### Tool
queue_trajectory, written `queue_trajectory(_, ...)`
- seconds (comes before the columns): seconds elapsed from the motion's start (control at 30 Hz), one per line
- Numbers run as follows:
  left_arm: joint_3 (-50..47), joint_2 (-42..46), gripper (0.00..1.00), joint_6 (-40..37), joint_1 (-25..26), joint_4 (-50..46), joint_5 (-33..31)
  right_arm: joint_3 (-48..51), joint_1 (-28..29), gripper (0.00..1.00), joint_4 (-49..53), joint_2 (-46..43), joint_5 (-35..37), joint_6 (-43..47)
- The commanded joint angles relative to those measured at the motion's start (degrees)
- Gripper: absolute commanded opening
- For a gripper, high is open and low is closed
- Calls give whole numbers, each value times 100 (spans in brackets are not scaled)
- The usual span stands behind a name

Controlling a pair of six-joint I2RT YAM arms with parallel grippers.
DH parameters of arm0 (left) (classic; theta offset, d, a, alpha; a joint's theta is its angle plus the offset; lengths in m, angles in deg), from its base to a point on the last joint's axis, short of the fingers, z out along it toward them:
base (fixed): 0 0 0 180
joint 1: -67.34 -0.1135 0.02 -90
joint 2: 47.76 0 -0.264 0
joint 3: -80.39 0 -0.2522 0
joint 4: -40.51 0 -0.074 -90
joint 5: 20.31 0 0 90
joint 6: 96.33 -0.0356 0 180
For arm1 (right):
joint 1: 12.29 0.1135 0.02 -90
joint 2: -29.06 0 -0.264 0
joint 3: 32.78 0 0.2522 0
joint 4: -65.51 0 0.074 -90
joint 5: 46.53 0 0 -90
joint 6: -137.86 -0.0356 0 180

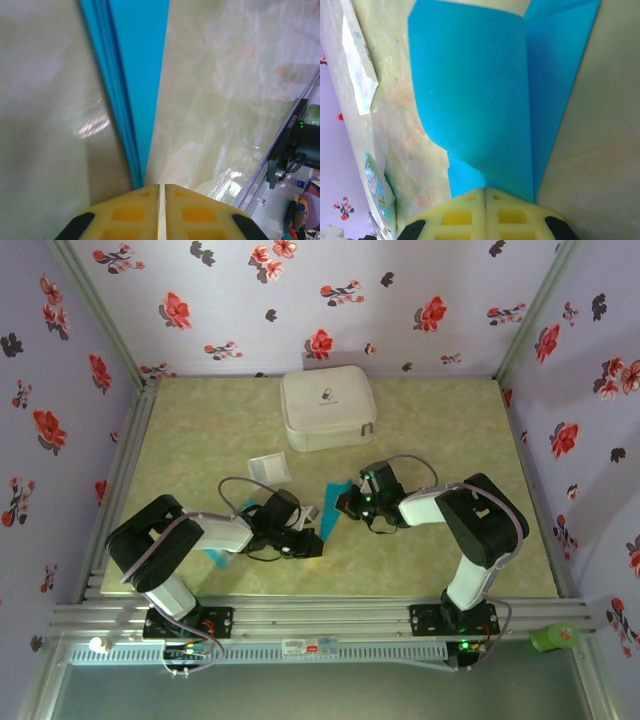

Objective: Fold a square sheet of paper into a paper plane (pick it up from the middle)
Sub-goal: Fold the wing for the fifth time at the center of the table.

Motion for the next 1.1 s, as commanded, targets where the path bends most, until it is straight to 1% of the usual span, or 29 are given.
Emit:
queue_trajectory(0.0, -89, 478, 11, 25, 47, -358, -173, 69, 4, 3, 647, 340, 605, 124)
queue_trajectory(0.1, -52, 959, 10, -31, 22, -340, -471, 75, 8, 3, 640, 340, 609, 116)
queue_trajectory(0.2, 93, 1067, 10, -32, -145, -249, -546, 68, 5, 3, 612, 342, 587, 99)
queue_trajectory(0.3, 496, 705, 11, -134, -311, -335, -314, 75, 10, 3, 612, 336, 580, 90)
queue_trajectory(0.43, 1083, 49, 11, -228, -330, -419, -190, 65, 10, 3, 594, 334, 566, 90)
queue_trajectory(0.5, 1337, -267, 11, -223, -331, -408, -167, 63, 10, 3, 585, 341, 551, 81)
queue_trajectory(0.63, 1660, -602, 11, -322, -322, -485, -219, 76, 8, 3, 577, 327, 560, 68)
queue_trajectory(0.73, 1946, -860, 11, -575, -320, -888, -312, 68, 10, 3, 568, 332, 552, 64)
queue_trajectory(0.83, 2033, -1058, 9, -734, -315, -1172, -422, 68, 10, 3, 551, 340, 543, 55)
queue_trajectory(1.07, 1863, -1298, 7, -904, -317, -1383, -681, 41, 10, 3, 534, 320, 517, 54)
